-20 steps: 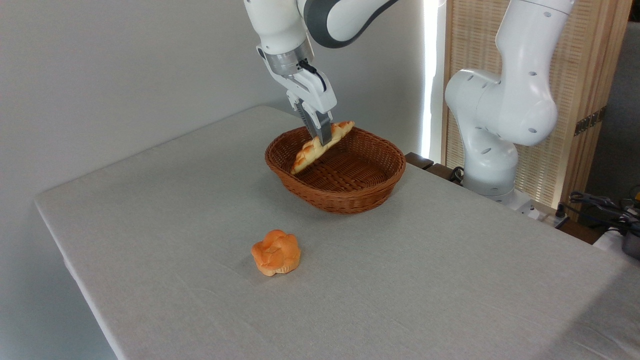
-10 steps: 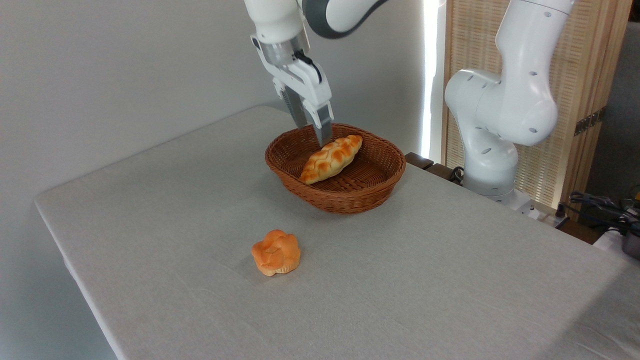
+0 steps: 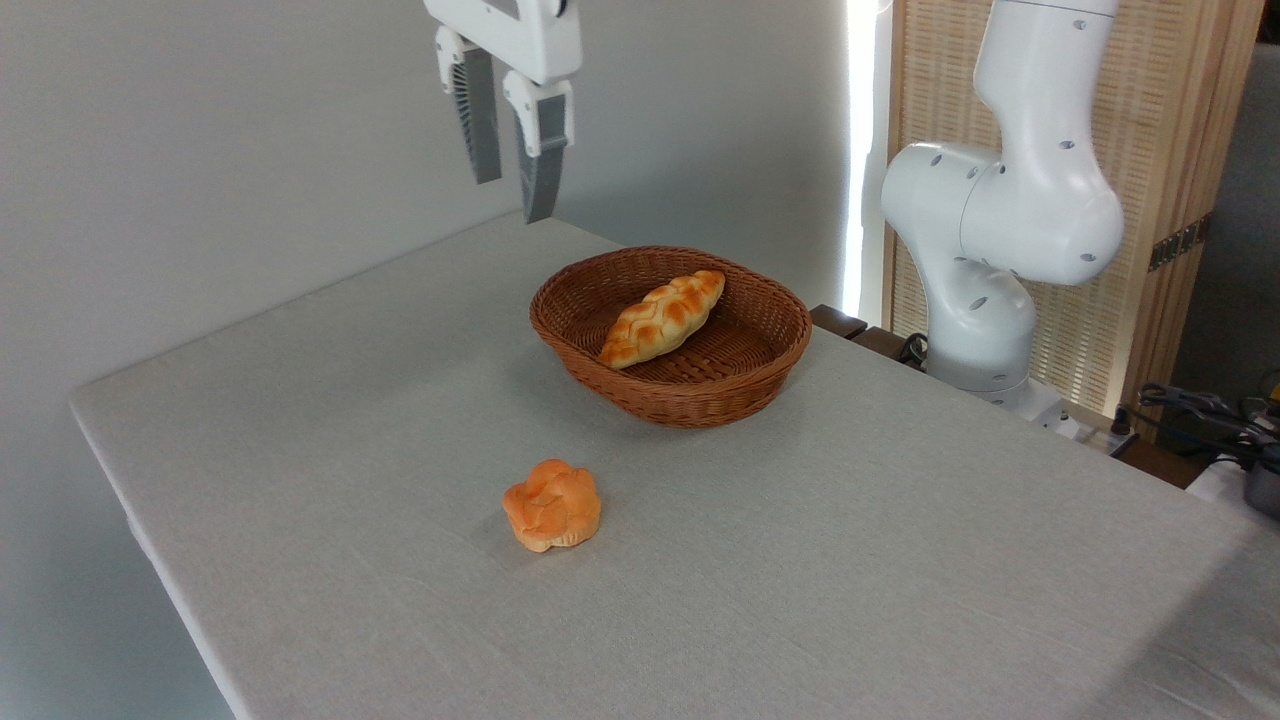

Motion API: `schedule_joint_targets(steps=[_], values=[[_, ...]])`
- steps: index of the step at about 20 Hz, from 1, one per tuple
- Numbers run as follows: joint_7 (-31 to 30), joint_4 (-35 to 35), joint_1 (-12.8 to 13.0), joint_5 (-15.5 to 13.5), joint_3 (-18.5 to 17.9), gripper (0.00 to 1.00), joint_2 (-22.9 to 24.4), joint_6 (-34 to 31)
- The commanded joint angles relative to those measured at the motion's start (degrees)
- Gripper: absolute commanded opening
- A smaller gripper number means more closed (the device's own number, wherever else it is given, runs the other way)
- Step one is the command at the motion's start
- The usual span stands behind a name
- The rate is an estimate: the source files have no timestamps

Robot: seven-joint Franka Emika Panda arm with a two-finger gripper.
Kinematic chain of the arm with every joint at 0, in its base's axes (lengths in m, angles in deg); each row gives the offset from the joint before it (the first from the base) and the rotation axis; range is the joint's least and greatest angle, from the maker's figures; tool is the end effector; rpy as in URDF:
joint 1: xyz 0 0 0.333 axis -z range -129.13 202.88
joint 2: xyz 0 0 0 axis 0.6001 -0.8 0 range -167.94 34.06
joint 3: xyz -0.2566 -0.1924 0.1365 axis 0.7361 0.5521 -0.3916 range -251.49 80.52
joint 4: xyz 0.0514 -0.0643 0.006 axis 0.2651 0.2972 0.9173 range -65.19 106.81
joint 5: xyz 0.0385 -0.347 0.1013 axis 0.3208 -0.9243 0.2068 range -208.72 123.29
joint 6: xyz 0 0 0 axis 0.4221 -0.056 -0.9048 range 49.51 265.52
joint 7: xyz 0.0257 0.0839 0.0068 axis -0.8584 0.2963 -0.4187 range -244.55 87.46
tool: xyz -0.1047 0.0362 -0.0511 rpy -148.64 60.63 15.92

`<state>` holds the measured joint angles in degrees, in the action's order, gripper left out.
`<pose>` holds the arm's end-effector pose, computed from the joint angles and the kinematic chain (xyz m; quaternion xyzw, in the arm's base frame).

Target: Put bread into the basket

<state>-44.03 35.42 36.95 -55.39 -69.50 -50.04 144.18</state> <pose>0.4024 -0.1654 0.6700 0.9034 -0.4204 0.0574 0.0618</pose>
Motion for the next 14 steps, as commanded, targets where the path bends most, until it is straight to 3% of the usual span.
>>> schedule_joint_targets(steps=[1, 3, 5, 8, 14], values=[[4.07, -7.31, -2.27, 3.53, 0.10, 1.00, -8.02, -1.73], [4.24, -9.77, -2.88, 5.64, -0.25, 1.00, -11.35, -1.73], [4.16, -10.74, -3.06, 5.38, -3.57, 1.00, -13.56, -1.03], [4.07, -11.53, -3.06, 5.03, -4.99, 1.00, -15.58, -0.76], [3.54, -12.33, -2.71, 5.38, -5.70, 1.00, -15.41, -0.76]])
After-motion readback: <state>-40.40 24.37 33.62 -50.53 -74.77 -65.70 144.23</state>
